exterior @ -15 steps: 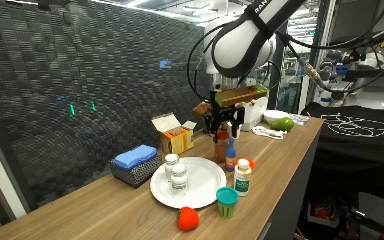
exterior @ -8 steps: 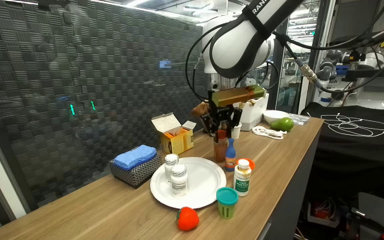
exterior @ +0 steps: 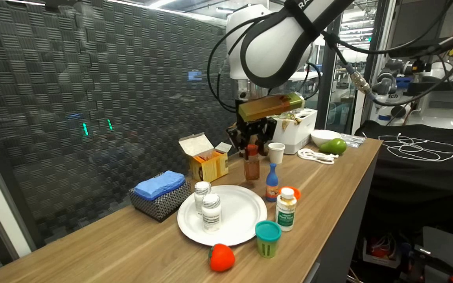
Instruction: Pick up the bottles from the table and put them on the white plate.
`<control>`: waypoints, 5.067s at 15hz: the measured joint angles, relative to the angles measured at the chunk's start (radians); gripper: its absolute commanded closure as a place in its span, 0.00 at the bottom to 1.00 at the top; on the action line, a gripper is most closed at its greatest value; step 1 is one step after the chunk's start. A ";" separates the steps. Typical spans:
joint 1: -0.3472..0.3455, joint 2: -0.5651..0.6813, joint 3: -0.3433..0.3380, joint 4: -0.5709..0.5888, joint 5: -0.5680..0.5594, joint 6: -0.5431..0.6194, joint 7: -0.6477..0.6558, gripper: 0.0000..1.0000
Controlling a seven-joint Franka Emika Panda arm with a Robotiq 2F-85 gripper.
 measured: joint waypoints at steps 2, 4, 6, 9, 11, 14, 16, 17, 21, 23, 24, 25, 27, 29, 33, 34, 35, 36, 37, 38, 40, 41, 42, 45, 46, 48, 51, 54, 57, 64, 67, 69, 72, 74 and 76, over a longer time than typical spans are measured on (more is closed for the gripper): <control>0.022 -0.016 0.001 0.020 -0.032 -0.002 0.029 0.78; 0.039 -0.035 0.008 0.033 -0.047 -0.005 0.045 0.78; 0.047 -0.051 0.022 0.037 -0.045 -0.007 0.046 0.78; 0.047 -0.055 0.053 0.037 -0.014 -0.007 0.032 0.78; 0.047 -0.050 0.073 0.036 0.019 -0.009 0.010 0.78; 0.047 -0.032 0.098 0.036 0.065 -0.010 -0.029 0.78; 0.047 -0.015 0.106 0.037 0.084 -0.012 -0.047 0.78; 0.047 -0.006 0.108 0.037 0.093 -0.013 -0.055 0.78; 0.047 0.026 0.111 0.038 0.166 -0.020 -0.118 0.78; 0.047 0.038 0.115 0.038 0.201 -0.027 -0.149 0.78; 0.047 0.043 0.118 0.038 0.213 -0.031 -0.159 0.78; 0.047 0.046 0.121 0.039 0.220 -0.036 -0.167 0.78; 0.050 0.050 0.124 0.040 0.225 -0.046 -0.173 0.78; 0.056 0.052 0.122 0.040 0.219 -0.049 -0.169 0.78; 0.074 0.058 0.089 0.052 0.130 -0.049 -0.112 0.78; 0.075 0.060 0.082 0.059 0.112 -0.049 -0.101 0.78; 0.075 0.064 0.077 0.067 0.104 -0.049 -0.096 0.78; 0.075 0.067 0.072 0.075 0.103 -0.049 -0.096 0.78; 0.074 0.072 0.070 0.084 0.103 -0.049 -0.096 0.78; 0.073 0.077 0.070 0.093 0.103 -0.049 -0.096 0.78; 0.073 0.087 0.071 0.108 0.107 -0.049 -0.098 0.78; 0.073 0.092 0.072 0.115 0.110 -0.050 -0.098 0.78; 0.073 0.098 0.073 0.122 0.113 -0.050 -0.099 0.78; 0.073 0.119 0.077 0.141 0.118 -0.050 -0.100 0.78; 0.073 0.128 0.079 0.148 0.120 -0.050 -0.102 0.78; 0.075 0.145 0.083 0.162 0.124 -0.051 -0.103 0.78; 0.078 0.158 0.087 0.185 0.127 -0.057 -0.108 0.78; 0.087 0.166 0.088 0.198 0.127 -0.064 -0.108 0.27; 0.092 0.169 0.087 0.200 0.127 -0.066 -0.108 0.05; 0.116 0.137 0.065 0.174 0.090 -0.081 -0.071 0.00; 0.118 0.066 0.066 0.088 0.091 -0.096 -0.049 0.00; 0.118 0.006 0.068 0.006 0.095 -0.095 -0.025 0.00; 0.113 -0.086 0.069 -0.118 0.103 -0.091 0.011 0.00; 0.102 -0.147 0.071 -0.193 0.107 -0.080 0.016 0.00; 0.089 -0.206 0.075 -0.260 0.107 -0.059 0.016 0.00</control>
